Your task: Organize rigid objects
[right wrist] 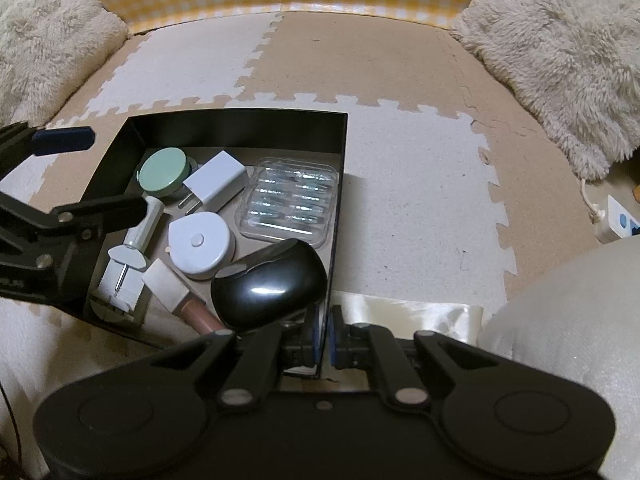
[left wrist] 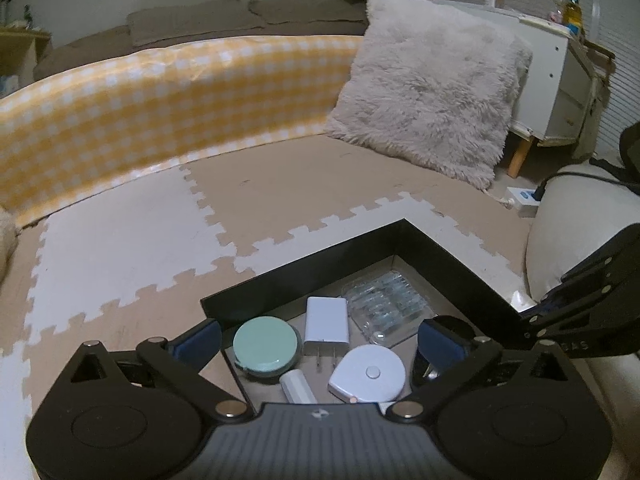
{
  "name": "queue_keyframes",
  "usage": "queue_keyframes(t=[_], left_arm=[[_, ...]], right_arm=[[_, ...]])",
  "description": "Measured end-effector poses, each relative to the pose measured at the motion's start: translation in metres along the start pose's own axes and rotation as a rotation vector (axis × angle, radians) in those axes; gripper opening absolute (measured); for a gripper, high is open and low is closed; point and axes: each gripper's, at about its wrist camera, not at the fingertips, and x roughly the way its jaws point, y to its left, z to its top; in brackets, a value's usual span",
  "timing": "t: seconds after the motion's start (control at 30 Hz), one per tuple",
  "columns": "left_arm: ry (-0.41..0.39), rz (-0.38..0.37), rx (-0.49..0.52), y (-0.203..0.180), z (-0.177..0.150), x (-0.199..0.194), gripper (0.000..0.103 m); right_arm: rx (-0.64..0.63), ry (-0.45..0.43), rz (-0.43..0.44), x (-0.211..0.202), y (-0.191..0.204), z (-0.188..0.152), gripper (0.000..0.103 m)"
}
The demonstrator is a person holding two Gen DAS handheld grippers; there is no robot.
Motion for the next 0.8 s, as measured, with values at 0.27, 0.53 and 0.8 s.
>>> queue_keyframes(t=[0.27, 0.53, 0.8], left_arm=[[-0.031, 0.033, -0.129, 0.006, -0.001, -0.033, 0.103], [-0.063, 0.095, -0.189, 0.005, 0.000, -0.088, 0.103], [-0.092, 0.188, -0.222, -0.003, -0.006, -0.155, 0.103]], right_arm=[[0.034, -0.096, -0.017, -0.031, 0.003, -0.001, 0.014], [0.056, -0.267, -0.013, -0.091, 0.021, -0.008, 0.026], [0.095, -0.398, 0.016, -0.152, 0.037, -0.034, 0.045]])
